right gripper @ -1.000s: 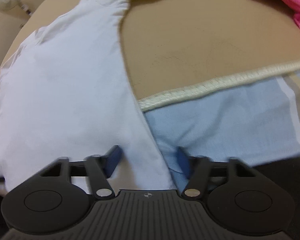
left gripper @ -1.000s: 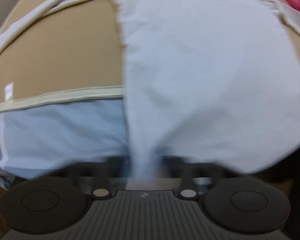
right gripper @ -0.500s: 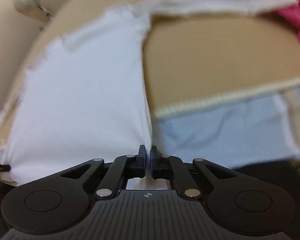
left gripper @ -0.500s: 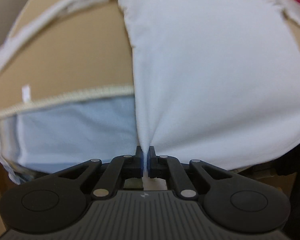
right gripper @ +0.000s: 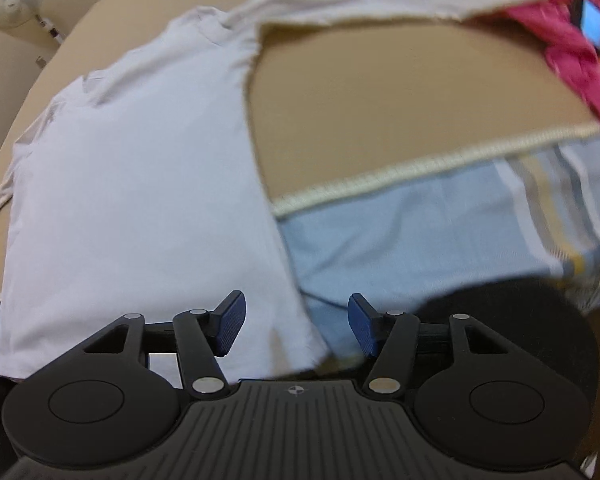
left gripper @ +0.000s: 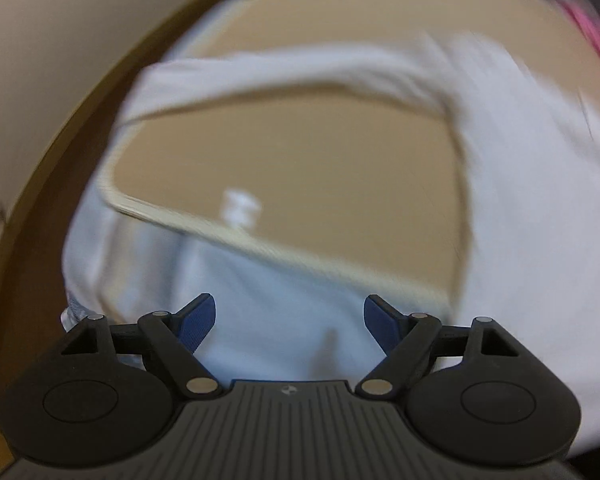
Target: Fold small clothes
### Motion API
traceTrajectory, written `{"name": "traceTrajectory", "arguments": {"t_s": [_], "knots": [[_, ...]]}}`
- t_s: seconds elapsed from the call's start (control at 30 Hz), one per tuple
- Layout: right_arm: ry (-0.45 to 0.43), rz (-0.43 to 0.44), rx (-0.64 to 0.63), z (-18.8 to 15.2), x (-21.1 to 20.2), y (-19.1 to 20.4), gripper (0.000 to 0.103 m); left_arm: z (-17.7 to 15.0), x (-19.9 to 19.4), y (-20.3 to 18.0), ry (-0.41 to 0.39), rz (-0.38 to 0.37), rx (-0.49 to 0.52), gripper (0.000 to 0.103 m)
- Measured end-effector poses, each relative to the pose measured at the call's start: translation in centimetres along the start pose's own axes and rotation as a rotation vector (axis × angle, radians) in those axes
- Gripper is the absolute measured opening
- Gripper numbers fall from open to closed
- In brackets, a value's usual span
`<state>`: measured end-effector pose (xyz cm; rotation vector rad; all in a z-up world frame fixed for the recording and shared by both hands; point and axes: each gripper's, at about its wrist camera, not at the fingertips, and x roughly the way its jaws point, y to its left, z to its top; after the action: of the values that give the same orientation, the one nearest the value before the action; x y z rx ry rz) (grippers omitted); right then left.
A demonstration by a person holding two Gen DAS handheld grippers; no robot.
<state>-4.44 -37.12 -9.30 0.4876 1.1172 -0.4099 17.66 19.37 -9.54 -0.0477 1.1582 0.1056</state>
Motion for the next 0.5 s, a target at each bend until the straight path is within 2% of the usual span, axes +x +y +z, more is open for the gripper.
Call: {"name": "traceTrajectory", "arguments": {"t_s": [0.07, 0.1, 0.23, 0.33, 0.4, 0.5], "knots": [[0.005, 0.019, -0.031, 0.7, -0.1, 1.6, 0.059, 2.4, 0.1, 1.9, -0.029, 0.014, -0.091, 0.085], [0.009, 0.03, -0.047, 1.0, -0.1, 2.8, 0.059, 3.7, 0.5, 2.7, -0.043, 0.032, -0.105, 0.085], [0.006, 0.045, -0.116, 2.2, -0.2, 6.8, 0.059, 7.6, 2.0, 5.1, -0.082, 0.117, -0.05, 0.087], [0.016, 0.029, -0.163, 2.9, -0.2, 9.6, 0.059, 10.3, 3.9, 6.9, -0.11, 0.178, -0.044, 0.087], [0.031, 0.014, -0.194, 3.4, -0.1, 11.3, 0.059, 12.2, 5.4, 7.4, -0.116, 0.224, 0.037, 0.087], [0.047, -0.009, -0.233, 3.7, 0.2, 13.3, 0.06, 13.6, 8.6, 6.9, -0.061, 0.229, 0.284, 0.086]]}}
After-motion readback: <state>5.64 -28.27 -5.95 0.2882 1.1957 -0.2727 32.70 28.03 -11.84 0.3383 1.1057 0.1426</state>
